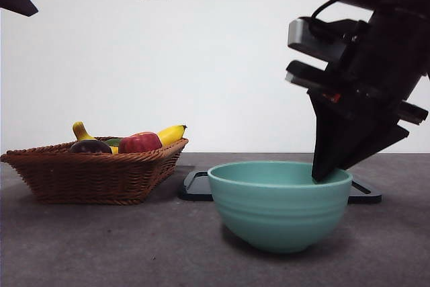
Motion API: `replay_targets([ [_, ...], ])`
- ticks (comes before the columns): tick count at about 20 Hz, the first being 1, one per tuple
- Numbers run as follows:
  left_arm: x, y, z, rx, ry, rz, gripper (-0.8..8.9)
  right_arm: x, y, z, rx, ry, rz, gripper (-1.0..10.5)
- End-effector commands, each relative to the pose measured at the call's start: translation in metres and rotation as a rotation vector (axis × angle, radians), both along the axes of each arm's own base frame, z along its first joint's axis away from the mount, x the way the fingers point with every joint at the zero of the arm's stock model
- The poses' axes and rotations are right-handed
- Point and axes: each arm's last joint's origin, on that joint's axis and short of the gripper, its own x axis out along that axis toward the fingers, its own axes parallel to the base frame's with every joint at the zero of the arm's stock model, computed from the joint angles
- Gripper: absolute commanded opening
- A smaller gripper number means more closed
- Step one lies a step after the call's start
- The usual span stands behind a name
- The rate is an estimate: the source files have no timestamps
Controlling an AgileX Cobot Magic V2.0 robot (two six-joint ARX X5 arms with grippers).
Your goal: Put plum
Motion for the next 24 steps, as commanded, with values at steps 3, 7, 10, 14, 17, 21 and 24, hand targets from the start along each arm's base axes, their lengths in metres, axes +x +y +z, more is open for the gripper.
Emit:
replay_targets([
  [3, 0.002, -0.002, 0.006, -0.010, -0.029, -0.017, 3.74, 0.001, 0.004, -0.003, 0.002, 0.004, -0.007, 0.5],
  [7, 0.002, -0.002, 0.007, -0.011, -0.030, -0.017, 3.74, 0.001, 0.004, -0.002, 0.004, 0.005, -0.006, 2.8],
  [10, 0.002, -0.002, 0.006, -0.011, -0.029, -0.017, 3.74, -0.002, 0.002, 0.007, 0.025, -0.028, -0.007, 2.8],
  [14, 0.002, -0.002, 0.007, -0.011, -0.030, -0.017, 3.74, -0.013, -0.006, 0.044, 0.078, -0.106, -0.005, 2.8],
  [17, 0.002, -0.002, 0.007, -0.011, -0.030, -0.017, 3.74, -0.030, -0.017, 0.077, 0.128, -0.165, 0.001, 2.8],
  [21, 0.002, -0.002, 0.007, -0.011, -0.031, -0.017, 3.74, -0.061, -0.036, 0.104, 0.199, -0.205, 0.033, 2.8],
  [24, 0.002, -0.002, 0.007, -0.012, -0.031, -0.017, 3.74, -0.084, -0.050, 0.111, 0.206, -0.192, 0.044, 2.8],
])
